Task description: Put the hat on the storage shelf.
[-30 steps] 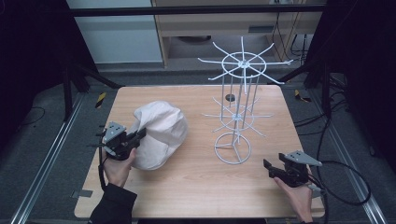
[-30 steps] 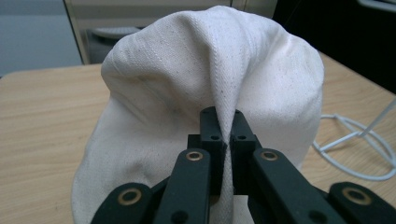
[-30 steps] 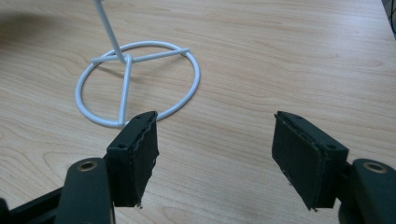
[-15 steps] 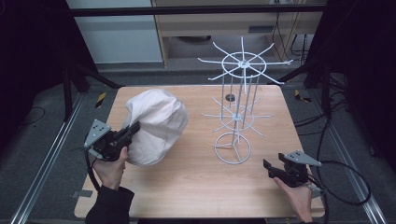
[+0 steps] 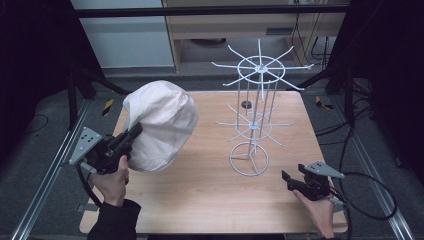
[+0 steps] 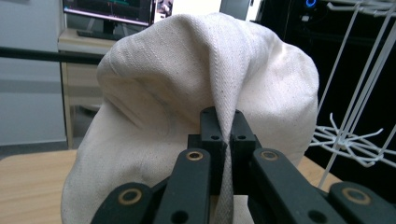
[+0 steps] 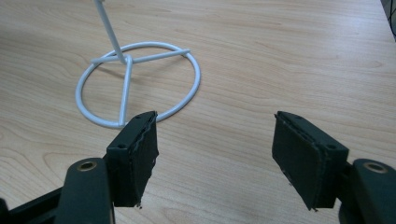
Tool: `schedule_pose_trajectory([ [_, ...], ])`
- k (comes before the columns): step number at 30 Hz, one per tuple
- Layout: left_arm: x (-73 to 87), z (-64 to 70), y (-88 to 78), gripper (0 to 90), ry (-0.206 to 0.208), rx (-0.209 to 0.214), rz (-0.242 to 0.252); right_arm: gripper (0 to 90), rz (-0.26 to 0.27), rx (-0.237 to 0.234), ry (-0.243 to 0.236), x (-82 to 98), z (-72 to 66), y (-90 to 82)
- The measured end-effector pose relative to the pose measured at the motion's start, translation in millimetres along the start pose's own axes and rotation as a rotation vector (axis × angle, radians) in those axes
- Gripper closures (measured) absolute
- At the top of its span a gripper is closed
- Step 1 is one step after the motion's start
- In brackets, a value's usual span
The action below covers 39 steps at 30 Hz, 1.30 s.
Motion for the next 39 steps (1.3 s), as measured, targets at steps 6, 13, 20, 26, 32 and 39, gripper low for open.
schedule_pose_trajectory([
  [6,-16.9,7.6,-3.9,87.6,-0.009,0.021,0.063,31.2,0.002,-0.004,0.001,0.0,-1.3,0.7],
  [13,-29.3,16.7,-5.3,87.6,-0.029,0.039,0.113,30.8,0.003,-0.005,-0.002,0.1,-1.8,0.8],
  [20,-41.2,22.6,-7.3,87.6,-0.056,0.062,0.162,30.8,0.001,-0.005,0.001,0.6,-1.9,0.9],
  [26,-57.0,29.2,-13.0,87.6,-0.077,0.089,0.218,30.8,0.001,-0.004,0.000,0.9,-1.5,1.1],
  [32,-67.3,34.8,-16.3,87.6,-0.088,0.108,0.260,30.8,0.003,-0.005,-0.001,0.6,-1.1,0.8],
  [39,-77.2,41.9,-18.3,87.6,-0.096,0.128,0.286,30.8,0.003,-0.004,-0.003,0.7,-0.8,0.9],
])
Point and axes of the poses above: each handheld gripper's, and its own axes: y roughly forward along the jaws, x roughly out of its underside, z roughly to its right, the point moved 10 cm from there along y, roughly forward along the jaws, and after that the axes turned 7 degrees about -x, right-handed, at the moved point
